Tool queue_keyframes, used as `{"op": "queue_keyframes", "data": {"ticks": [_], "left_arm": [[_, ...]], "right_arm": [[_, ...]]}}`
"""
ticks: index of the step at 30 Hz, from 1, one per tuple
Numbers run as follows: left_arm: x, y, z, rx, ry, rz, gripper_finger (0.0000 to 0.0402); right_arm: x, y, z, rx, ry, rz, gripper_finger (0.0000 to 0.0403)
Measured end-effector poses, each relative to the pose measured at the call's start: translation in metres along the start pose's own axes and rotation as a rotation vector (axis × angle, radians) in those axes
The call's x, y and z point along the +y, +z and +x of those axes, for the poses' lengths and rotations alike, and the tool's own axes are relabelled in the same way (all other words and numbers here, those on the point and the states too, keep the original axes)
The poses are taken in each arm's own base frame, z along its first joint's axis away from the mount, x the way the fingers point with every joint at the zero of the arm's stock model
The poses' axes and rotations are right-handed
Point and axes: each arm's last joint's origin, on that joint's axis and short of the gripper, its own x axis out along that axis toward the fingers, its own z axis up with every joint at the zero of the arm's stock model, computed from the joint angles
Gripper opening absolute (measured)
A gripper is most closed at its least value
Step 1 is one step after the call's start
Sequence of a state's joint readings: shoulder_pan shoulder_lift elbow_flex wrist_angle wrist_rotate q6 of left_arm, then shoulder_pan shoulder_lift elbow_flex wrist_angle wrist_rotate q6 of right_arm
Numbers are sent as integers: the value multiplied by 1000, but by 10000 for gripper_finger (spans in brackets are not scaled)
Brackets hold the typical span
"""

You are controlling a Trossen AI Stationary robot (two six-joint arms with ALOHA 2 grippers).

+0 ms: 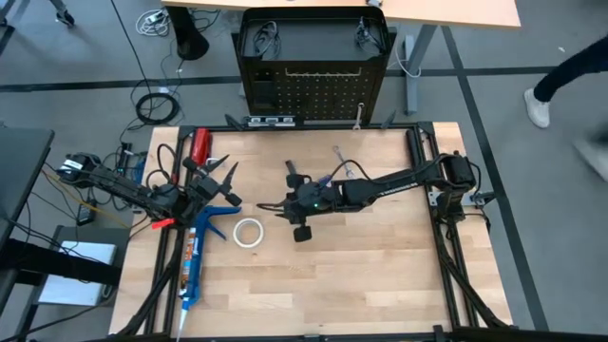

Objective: Hang tools onto peg board
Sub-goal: Hang the tape onto the black pegboard

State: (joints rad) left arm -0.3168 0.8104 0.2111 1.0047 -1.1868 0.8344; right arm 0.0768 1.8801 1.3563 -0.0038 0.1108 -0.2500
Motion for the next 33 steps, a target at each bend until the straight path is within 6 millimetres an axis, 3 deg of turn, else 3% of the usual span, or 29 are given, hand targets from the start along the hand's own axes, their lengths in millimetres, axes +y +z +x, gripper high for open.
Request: {"op": "queue_keyframes", "data": {"ticks": [9, 17, 25, 33], "left_arm": [[-11, -7, 0, 3, -107, 19, 152], [-34, -5, 0, 167, -587, -138, 152], [-34, 7, -13, 486, -1033, -244, 152], [-60, -4, -34, 664, -1195, -142, 152]], "right_arm": [[4, -7, -5, 99, 30, 27, 107], [4, -22, -27, 350, 41, 51, 107], [3, -27, -37, 443, 19, 48, 103], [8, -48, -30, 429, 8, 84, 100]]}}
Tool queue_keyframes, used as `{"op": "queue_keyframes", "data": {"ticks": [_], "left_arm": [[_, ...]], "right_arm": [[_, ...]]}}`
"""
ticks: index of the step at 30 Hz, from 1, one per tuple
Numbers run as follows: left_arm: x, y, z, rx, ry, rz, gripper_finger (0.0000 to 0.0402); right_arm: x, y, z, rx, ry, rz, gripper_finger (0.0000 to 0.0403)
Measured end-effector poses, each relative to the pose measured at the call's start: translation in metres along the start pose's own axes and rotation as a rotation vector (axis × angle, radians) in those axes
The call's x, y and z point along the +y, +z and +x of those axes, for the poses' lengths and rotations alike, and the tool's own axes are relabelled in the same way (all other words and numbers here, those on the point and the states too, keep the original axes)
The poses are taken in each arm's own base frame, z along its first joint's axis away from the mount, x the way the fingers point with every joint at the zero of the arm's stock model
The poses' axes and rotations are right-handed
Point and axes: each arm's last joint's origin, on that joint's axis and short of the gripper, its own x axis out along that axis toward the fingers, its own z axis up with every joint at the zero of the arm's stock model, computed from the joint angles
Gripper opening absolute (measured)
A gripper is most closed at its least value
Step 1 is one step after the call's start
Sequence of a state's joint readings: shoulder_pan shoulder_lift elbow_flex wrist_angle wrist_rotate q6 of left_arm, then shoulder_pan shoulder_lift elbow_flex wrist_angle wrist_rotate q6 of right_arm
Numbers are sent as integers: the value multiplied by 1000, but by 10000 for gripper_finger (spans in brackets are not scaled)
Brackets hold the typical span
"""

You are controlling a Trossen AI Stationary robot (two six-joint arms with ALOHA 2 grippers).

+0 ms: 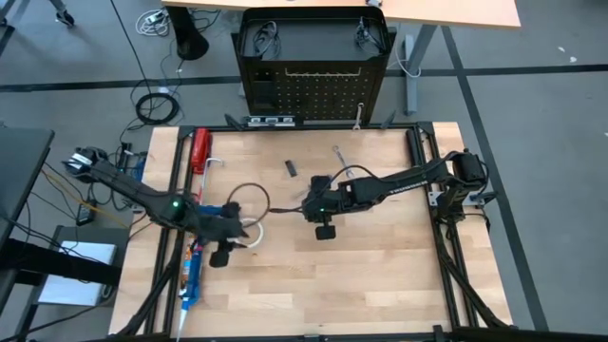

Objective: Hang tools onto peg board
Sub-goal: Hang the tape onto the black pegboard

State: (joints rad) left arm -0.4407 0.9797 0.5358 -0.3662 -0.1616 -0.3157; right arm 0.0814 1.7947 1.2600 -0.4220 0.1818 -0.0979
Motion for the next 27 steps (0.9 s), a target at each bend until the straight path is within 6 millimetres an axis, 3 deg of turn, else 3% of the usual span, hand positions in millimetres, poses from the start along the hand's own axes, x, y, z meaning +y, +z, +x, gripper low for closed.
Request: {"op": "queue_keyframes", "data": {"ticks": [12, 23, 27], "left_arm": [[-1, -21, 46, 249, 133, -13, 152], [-1, -32, 62, 357, 152, 64, 152], [-1, -32, 63, 359, 143, 89, 131]], "right_arm": [[14, -20, 13, -7, -21, 11, 95], [13, -18, 13, -33, -32, -6, 91], [13, -18, 13, -32, -32, -7, 91]]}}
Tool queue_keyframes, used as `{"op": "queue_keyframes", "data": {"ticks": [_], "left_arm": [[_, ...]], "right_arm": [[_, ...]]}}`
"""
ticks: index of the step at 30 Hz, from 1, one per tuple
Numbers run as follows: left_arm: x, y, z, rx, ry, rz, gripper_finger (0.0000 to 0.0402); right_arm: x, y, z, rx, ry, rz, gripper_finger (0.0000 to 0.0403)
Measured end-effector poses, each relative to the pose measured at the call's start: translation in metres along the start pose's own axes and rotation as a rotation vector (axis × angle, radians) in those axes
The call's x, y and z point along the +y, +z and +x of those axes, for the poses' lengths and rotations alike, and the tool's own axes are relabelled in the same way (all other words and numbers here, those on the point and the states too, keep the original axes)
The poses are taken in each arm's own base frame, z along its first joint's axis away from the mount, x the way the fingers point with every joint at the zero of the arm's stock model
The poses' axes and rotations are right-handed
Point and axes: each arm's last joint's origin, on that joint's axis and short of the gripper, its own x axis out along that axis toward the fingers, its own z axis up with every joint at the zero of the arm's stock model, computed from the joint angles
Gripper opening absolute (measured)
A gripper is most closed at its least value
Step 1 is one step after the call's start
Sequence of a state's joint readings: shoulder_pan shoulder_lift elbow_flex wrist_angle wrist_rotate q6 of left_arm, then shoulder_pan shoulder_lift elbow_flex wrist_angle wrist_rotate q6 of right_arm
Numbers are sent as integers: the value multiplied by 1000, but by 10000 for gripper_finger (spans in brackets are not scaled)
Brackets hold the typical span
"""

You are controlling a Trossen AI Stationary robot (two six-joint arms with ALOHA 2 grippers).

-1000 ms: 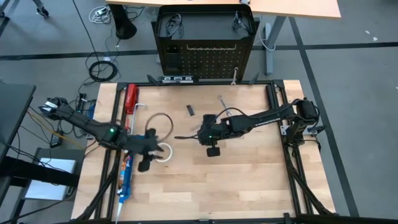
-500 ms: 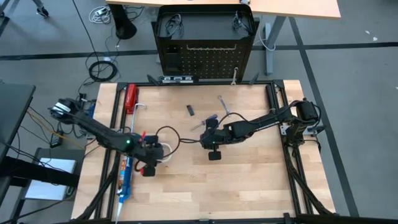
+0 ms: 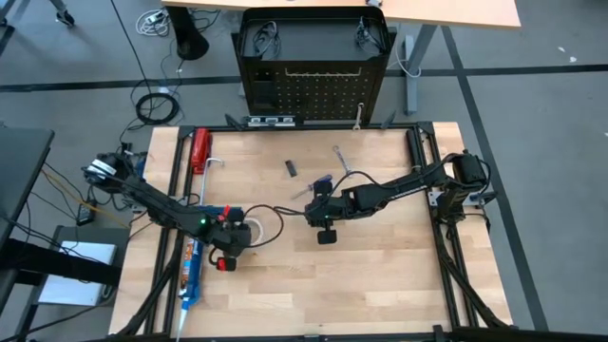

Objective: Hang tools onto peg board
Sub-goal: Hang the tape onto the black pegboard

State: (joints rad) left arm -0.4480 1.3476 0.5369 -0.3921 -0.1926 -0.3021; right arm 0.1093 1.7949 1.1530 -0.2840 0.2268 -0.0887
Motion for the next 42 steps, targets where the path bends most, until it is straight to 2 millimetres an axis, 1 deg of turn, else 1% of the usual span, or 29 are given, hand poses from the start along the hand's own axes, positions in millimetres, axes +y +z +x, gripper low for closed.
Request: {"op": "queue_keyframes", "data": {"ticks": [2, 6, 9, 14, 16, 20, 24, 28, 30, 33, 39, 42], "left_arm": [[0, 0, 0, -1, -5, 12, 104], [0, 2, -2, 3, 3, 17, 27], [2, 11, -9, 6, 101, 47, 26], [8, 31, -33, 14, 340, 169, 31], [14, 42, -43, 1, 459, 201, 29], [28, 55, -58, 15, 702, 289, 30], [40, 66, -65, 32, 838, 334, 31], [51, 69, -69, 80, 1007, 392, 31], [56, 70, -69, 111, 1046, 404, 31], [64, 70, -68, 130, 1063, 376, 31], [70, 71, -68, 141, 1073, 349, 31], [75, 71, -68, 163, 1092, 357, 31]], "right_arm": [[0, 0, 0, 0, 0, 0, 91], [0, -2, 0, 23, 1, -6, 91], [-2, -5, -4, 63, -40, -15, 89], [-9, -7, -24, 99, -124, -5, 86], [-12, -5, -33, 81, -147, 7, 86], [-17, -4, -51, 35, -197, 26, 86], [-20, -15, -64, 2, -240, 73, 84], [-24, -30, -77, -37, -341, 134, 79], [-26, -36, -83, -78, -374, 171, 77], [-27, -44, -92, -136, -383, 207, 75], [-27, -57, -106, -179, -380, 218, 75], [-29, -57, -112, -203, -382, 204, 73]]}}
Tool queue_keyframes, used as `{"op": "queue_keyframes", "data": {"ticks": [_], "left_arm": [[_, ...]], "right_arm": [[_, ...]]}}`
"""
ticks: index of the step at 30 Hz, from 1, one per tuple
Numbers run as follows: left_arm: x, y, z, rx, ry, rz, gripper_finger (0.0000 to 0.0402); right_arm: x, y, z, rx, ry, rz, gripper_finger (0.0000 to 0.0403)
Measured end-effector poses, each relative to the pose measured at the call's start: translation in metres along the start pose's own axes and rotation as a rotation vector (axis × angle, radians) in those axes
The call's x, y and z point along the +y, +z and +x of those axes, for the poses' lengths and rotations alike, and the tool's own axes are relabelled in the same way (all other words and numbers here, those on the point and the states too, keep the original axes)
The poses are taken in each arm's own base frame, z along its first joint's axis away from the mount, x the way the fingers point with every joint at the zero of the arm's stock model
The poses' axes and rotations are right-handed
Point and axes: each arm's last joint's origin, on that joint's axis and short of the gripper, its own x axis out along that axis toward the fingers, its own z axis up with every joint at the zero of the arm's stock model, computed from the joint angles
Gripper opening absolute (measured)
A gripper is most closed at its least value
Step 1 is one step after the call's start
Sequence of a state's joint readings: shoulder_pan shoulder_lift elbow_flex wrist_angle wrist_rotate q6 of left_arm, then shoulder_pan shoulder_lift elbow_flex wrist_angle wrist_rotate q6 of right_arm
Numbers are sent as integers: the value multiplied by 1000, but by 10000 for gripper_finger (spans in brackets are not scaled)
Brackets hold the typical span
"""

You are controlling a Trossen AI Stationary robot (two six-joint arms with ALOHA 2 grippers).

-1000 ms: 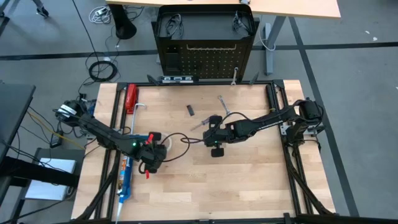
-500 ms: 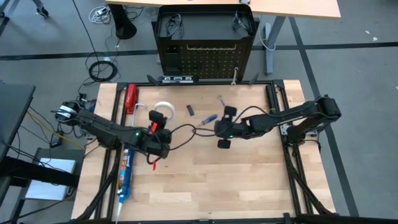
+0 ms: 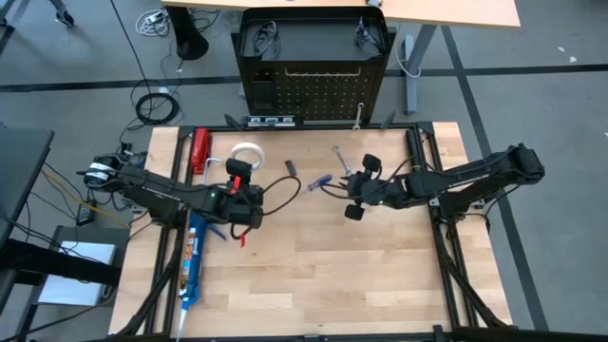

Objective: Hang tools onto peg board
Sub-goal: Hang the tape onto the black pegboard

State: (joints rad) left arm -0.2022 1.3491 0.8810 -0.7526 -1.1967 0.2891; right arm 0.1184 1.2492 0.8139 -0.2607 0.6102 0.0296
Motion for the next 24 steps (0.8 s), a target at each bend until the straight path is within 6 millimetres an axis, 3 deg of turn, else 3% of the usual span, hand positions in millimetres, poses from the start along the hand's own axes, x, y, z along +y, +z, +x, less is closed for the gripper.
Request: {"op": "queue_keyframes", "data": {"ticks": [5, 12, 19, 24], "left_arm": [[7, 3, 12, 27, 21, 44, 31], [29, 12, 40, 50, 75, -27, 30], [51, 20, 57, -3, 132, -135, 28], [48, 21, 61, -75, 202, -119, 28]], "right_arm": [[-5, 9, -8, -80, -4, -45, 71], [-15, 21, -16, -190, -42, -68, 71], [-16, 15, -15, -135, -47, -51, 64], [-16, 10, -14, -83, -82, -68, 57]]}}
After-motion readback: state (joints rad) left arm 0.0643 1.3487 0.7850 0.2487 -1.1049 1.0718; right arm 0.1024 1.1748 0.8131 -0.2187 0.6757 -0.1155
